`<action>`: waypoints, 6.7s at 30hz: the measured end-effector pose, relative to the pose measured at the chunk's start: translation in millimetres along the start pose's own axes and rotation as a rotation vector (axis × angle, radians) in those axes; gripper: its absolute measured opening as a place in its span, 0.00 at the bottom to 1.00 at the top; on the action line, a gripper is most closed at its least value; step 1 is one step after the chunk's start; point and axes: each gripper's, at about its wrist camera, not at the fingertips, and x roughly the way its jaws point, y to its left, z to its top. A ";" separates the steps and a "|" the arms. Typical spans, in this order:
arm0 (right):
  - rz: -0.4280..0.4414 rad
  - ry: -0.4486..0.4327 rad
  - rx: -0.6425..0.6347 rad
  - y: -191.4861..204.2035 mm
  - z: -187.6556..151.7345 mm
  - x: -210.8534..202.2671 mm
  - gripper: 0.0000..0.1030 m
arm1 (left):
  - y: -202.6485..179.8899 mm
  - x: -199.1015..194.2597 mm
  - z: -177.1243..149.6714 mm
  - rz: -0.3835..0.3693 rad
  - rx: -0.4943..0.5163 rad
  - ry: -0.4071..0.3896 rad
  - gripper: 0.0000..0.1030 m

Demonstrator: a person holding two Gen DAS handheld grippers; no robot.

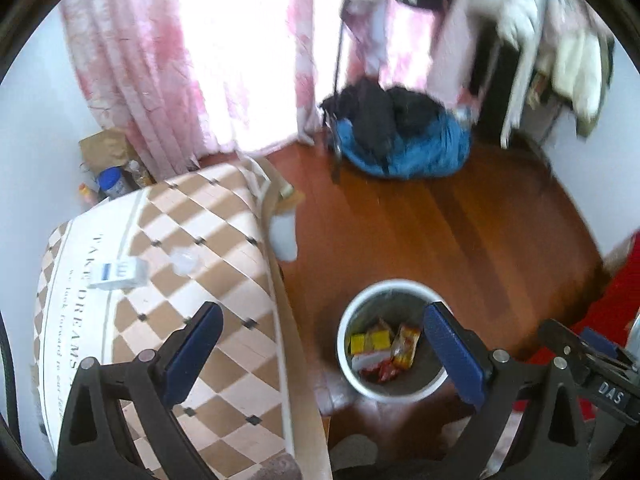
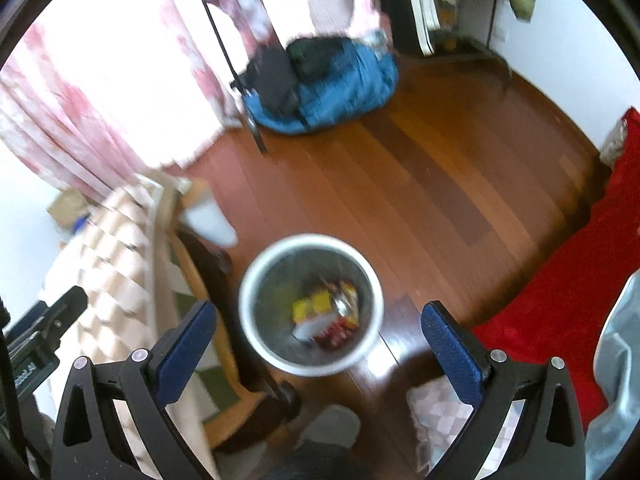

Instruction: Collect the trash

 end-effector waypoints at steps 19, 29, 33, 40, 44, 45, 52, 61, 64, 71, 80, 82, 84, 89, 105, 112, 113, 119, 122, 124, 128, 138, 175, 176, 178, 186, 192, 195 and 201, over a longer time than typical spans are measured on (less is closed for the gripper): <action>0.291 0.248 -0.308 342.6 -3.3 118.0 0.76 | 301.8 62.0 -19.0 0.377 -0.344 0.155 1.00; 0.215 0.395 -0.250 391.0 -9.5 235.4 0.69 | 334.7 131.0 -6.0 0.195 -0.496 0.325 1.00; 0.225 0.379 -0.269 398.3 -9.9 234.2 0.51 | 334.3 151.4 -3.1 0.099 -0.610 0.385 0.99; 0.218 0.352 -0.293 397.1 -13.2 226.3 0.41 | 350.1 174.5 -12.7 0.015 -0.872 0.453 0.96; 0.196 0.342 -0.286 387.3 -9.2 223.3 0.41 | 342.3 168.8 -2.9 0.071 -0.803 0.433 0.56; 0.185 0.342 -0.290 386.5 -9.6 223.1 0.41 | 339.8 168.4 -0.6 0.070 -0.758 0.434 0.44; 0.171 0.380 -0.291 385.2 -13.1 228.2 0.48 | 331.1 152.5 5.3 0.202 -0.396 0.413 0.38; 0.162 0.393 -0.292 388.5 -17.1 226.6 0.59 | 329.1 165.0 -10.8 0.175 -0.368 0.496 0.43; 0.161 0.384 -0.293 388.6 -17.2 225.7 0.59 | 321.9 164.8 -16.1 0.162 -0.363 0.516 0.51; 0.140 0.346 -0.334 388.0 -20.8 222.5 0.42 | 309.3 154.4 -29.5 0.151 -0.314 0.457 0.35; 0.174 0.307 -0.344 379.1 -27.7 205.4 0.42 | 298.6 104.1 -34.6 0.203 -0.230 0.321 0.35; 0.188 0.290 -0.343 375.1 -29.5 195.3 0.42 | 293.4 88.8 -34.1 0.217 -0.211 0.283 0.35; 0.209 0.274 -0.334 366.8 -29.6 182.6 0.42 | 287.0 78.8 -32.2 0.218 -0.193 0.253 0.35; 0.247 0.211 -0.309 340.0 -26.4 143.0 0.42 | 252.3 52.5 -14.6 0.205 -0.132 0.173 0.35; 0.282 -0.001 -0.106 150.9 24.0 2.2 0.42 | 47.4 -24.5 28.3 -0.051 0.112 0.009 0.35; 0.209 0.006 0.005 44.5 30.1 8.4 0.42 | -36.1 30.1 22.2 -0.202 0.162 0.147 0.35; 0.197 0.024 0.025 27.2 28.2 18.5 0.42 | -43.9 40.0 19.9 -0.221 0.165 0.171 0.35; 0.150 0.151 0.101 -36.6 8.2 93.8 0.42 | -84.2 139.3 -4.9 -0.256 0.209 0.365 0.35; 0.128 0.230 0.121 -58.8 -3.7 145.9 0.42 | -98.6 177.5 -15.2 -0.234 0.245 0.421 0.35; 0.120 0.267 0.131 -67.6 -11.4 170.4 0.42 | -108.5 203.8 -20.2 -0.219 0.271 0.455 0.35; 0.089 0.336 0.129 -77.6 -19.1 222.3 0.42 | -116.0 234.5 -20.8 -0.202 0.277 0.485 0.36; 0.021 0.427 0.079 -63.9 -24.4 291.7 0.43 | -97.0 254.8 -24.5 -0.179 0.202 0.515 0.81; 0.150 0.060 -0.075 12.9 -35.1 -114.9 1.00 | -15.8 -111.2 -11.4 -0.174 0.188 0.082 1.00; 0.158 0.051 -0.079 14.7 -34.0 -124.7 1.00 | -14.7 -116.0 -10.3 -0.185 0.187 0.080 1.00; 0.181 0.018 -0.094 19.4 -32.1 -156.8 1.00 | -9.7 -129.8 -7.8 -0.220 0.178 0.086 1.00; 0.252 -0.031 -0.099 23.0 -35.3 -231.9 1.00 | 4.5 -169.9 -6.4 -0.294 0.163 0.073 1.00; 0.255 -0.040 -0.110 19.6 -41.2 -256.4 1.00 | 10.0 -186.1 -9.4 -0.324 0.166 0.071 1.00; 0.253 -0.032 -0.112 19.3 -42.9 -261.6 1.00 | 9.4 -190.6 -11.1 -0.330 0.171 0.073 1.00; 0.251 -0.019 -0.115 18.1 -45.1 -262.1 1.00 | 8.8 -195.8 -14.7 -0.344 0.163 0.072 1.00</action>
